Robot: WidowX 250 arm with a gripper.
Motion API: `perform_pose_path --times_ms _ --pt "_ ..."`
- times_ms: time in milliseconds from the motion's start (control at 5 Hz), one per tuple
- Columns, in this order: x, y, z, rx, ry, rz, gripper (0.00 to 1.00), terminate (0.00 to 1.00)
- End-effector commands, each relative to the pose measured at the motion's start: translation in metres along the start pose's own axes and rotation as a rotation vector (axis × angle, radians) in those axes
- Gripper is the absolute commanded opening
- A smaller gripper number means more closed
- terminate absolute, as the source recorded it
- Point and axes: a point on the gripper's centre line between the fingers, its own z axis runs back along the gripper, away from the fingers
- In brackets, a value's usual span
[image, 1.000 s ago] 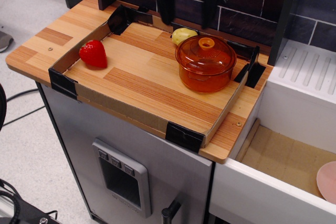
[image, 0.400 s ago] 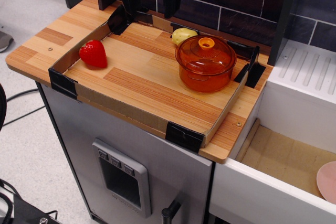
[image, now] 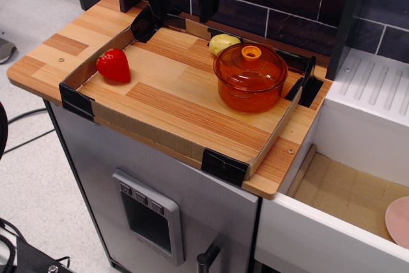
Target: Put lid on pot
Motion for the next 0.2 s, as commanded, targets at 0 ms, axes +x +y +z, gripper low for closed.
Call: perform_pose_path --times_ms 0 --pt "0.0017 0.0000 0.0234 0.006 -0.073 -0.017 1.00 1.00"
